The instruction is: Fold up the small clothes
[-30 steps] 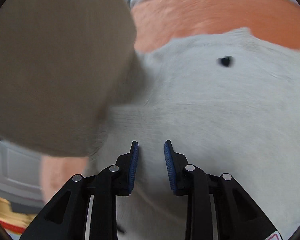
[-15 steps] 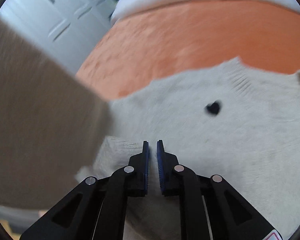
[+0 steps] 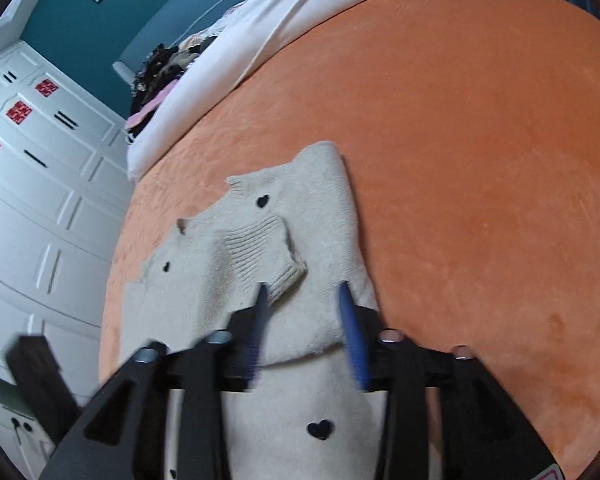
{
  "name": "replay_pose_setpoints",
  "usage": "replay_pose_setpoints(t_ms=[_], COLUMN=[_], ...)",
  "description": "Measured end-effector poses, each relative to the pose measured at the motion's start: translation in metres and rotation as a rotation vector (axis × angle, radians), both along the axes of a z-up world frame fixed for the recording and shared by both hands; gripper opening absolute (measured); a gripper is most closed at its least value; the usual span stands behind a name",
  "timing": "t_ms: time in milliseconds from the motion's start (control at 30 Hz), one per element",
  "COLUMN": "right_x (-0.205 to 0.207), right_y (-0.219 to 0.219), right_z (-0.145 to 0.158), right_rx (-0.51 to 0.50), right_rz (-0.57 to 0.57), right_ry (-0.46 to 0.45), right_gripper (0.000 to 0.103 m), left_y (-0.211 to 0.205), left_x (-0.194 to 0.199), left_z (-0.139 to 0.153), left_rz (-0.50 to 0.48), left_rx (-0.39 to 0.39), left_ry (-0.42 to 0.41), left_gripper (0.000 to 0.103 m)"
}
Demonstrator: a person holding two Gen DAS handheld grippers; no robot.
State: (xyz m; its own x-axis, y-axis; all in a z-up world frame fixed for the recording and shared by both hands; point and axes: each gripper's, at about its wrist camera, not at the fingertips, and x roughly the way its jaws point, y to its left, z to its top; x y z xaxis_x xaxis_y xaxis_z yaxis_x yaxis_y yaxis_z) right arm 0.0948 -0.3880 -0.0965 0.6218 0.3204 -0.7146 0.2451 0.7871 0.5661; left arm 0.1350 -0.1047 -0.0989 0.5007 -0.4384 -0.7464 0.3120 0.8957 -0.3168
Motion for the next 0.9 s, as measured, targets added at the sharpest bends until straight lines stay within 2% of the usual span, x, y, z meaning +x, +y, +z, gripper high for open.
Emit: replay_pose_setpoints(t_ms=[67, 200, 233, 300, 400, 433, 467, 500, 567, 600, 667, 733, 800, 867, 900], right_x=[0.013, 0.057, 0.062, 0.073, 0.047, 0.036, 0.031, 0.036, 0.053, 0.055, 0.046, 0.037, 0.008, -0.034, -0.062], right_y=[0.019, 0.058, 0.064, 0.073, 0.067, 0.060, 0.050, 0.040, 0.023, 0.020, 0.019, 0.017, 0.012, 0.001, -0.003], right_z=[-0.009, -0.036, -0.041, -0.047, 0.022, 0.037, 0.037, 0.018, -0.045, -0.064, -0.051, -0.035, -0.013, 0.002, 0.005], right_rx=[0.033, -0.120, -0.132, -0.116, -0.106, -0.107, -0.135, -0.177, -0.242, -0.243, -0.197, -0.165, -0.169, -0.162, -0.164], right_rz=[0.052, 0.119, 0.126, 0.143, 0.082, 0.055, 0.014, -0.015, -0.017, -0.004, -0.011, -0.021, -0.043, -0.051, -0.055], right_ry=[0.010, 0.106, 0.131, 0.154, -0.111, -0.172, -0.183, -0.107, 0.133, 0.200, 0.130, 0.097, 0.058, 0.044, 0.045], right_gripper=[0.059, 0.059, 0.049, 0.008, 0.007, 0.007, 0.006, 0.006, 0.006, 0.006, 0.007, 0.014, 0.018, 0.042, 0.059], left_y=[0.029, 0.091, 0.107, 0.131, 0.156, 0.161, 0.164, 0.167, 0.173, 0.175, 0.176, 0.177, 0.181, 0.188, 0.191], left_x=[-0.007, 0.004, 0.009, 0.018, 0.029, 0.032, 0.034, 0.037, 0.040, 0.041, 0.041, 0.040, 0.033, 0.019, 0.009], left_z=[0.003, 0.014, 0.013, 0.010, 0.000, -0.005, -0.010, -0.016, -0.029, -0.035, -0.041, -0.044, -0.039, -0.028, -0.022], left_rz=[0.075, 0.230, 0.268, 0.323, 0.368, 0.374, 0.379, 0.389, 0.410, 0.423, 0.425, 0.419, 0.422, 0.411, 0.397], left_rx=[0.008, 0.045, 0.060, 0.070, 0.107, 0.126, 0.143, 0.157, 0.172, 0.179, 0.197, 0.216, 0.199, 0.171, 0.165], left_ry=[-0.008, -0.034, -0.029, -0.014, 0.008, 0.013, 0.017, 0.027, 0.066, 0.083, 0.082, 0.074, 0.084, 0.082, 0.077], left_gripper=[0.042, 0.049, 0.049, 0.049, 0.048, 0.048, 0.048, 0.048, 0.048, 0.048, 0.048, 0.049, 0.049, 0.048, 0.048])
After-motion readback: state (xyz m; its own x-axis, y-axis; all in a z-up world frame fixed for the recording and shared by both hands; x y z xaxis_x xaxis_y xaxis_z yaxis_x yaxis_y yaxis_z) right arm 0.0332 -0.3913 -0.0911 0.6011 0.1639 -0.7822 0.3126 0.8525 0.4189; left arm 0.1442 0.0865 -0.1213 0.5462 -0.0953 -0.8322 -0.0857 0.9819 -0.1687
